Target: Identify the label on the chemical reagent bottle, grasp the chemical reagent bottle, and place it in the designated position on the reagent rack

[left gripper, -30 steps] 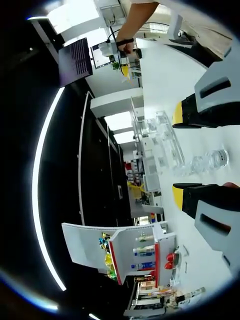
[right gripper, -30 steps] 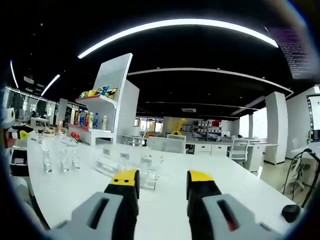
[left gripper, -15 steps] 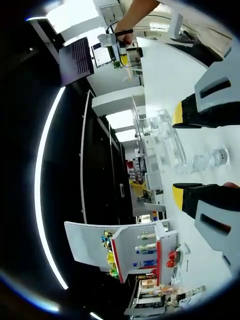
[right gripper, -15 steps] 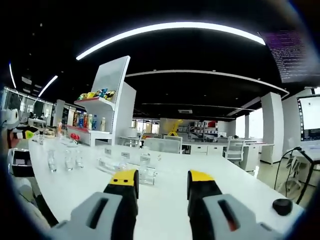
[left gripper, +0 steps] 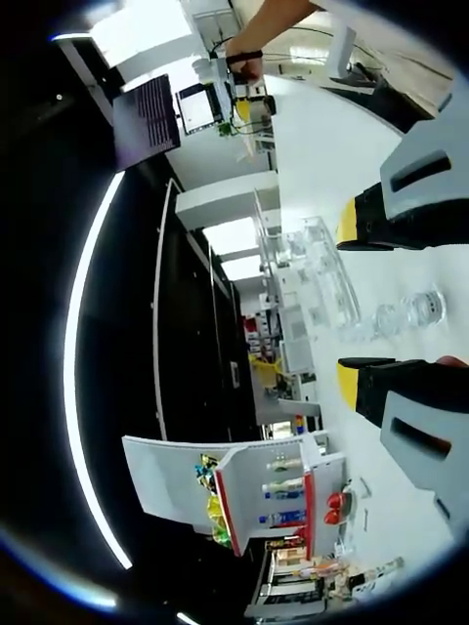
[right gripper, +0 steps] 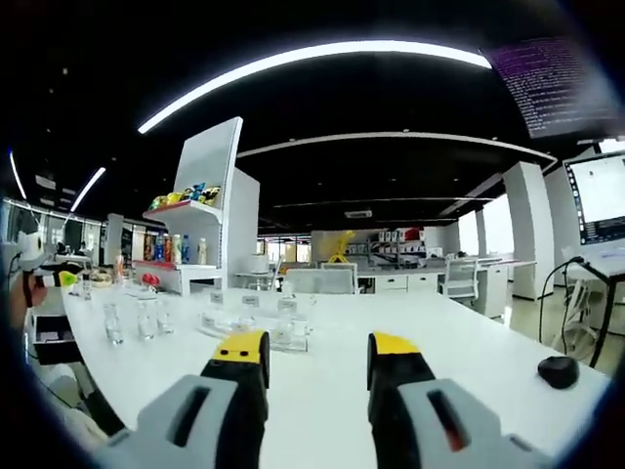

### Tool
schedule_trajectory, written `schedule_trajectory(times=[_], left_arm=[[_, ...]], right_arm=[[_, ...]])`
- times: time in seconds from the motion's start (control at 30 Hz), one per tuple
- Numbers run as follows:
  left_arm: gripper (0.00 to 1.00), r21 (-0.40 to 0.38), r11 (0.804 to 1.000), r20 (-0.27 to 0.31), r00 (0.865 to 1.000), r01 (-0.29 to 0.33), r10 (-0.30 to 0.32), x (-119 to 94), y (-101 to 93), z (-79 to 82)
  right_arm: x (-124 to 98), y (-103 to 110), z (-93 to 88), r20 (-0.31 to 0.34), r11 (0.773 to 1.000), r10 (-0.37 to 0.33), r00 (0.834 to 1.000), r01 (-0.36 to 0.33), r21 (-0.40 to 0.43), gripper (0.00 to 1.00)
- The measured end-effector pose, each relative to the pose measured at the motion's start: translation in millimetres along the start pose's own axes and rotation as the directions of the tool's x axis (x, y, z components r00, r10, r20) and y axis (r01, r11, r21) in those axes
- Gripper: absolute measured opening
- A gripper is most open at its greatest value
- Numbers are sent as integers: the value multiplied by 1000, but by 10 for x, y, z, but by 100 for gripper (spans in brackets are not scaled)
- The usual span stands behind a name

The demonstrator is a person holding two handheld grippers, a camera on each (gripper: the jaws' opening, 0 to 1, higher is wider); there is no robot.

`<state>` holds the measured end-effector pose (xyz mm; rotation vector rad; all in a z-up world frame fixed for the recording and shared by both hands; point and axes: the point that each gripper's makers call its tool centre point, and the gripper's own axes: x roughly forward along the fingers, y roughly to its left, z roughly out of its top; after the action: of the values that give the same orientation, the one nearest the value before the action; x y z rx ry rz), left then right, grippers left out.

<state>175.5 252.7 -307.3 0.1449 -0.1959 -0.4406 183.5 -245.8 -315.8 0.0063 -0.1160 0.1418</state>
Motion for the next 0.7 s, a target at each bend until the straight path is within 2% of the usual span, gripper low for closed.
schedule_trajectory(times=[0.3, 0.57, 0.7], left_arm=[[45, -6, 1000, -11, 1000, -8, 7, -4, 42, -39], [45, -6, 1000, -20, 1000, -6, 6, -11, 55, -41], [45, -9, 1000, -28, 999, -14, 14, -18, 84, -53]], right_arm=[[-45, 119, -117, -27, 998, 66, 997, -66, -14, 40], [-82, 222, -64, -25, 994, 88, 996, -90, -56, 40], [-51, 310, -99, -34, 992, 112, 993, -114, -63, 40]])
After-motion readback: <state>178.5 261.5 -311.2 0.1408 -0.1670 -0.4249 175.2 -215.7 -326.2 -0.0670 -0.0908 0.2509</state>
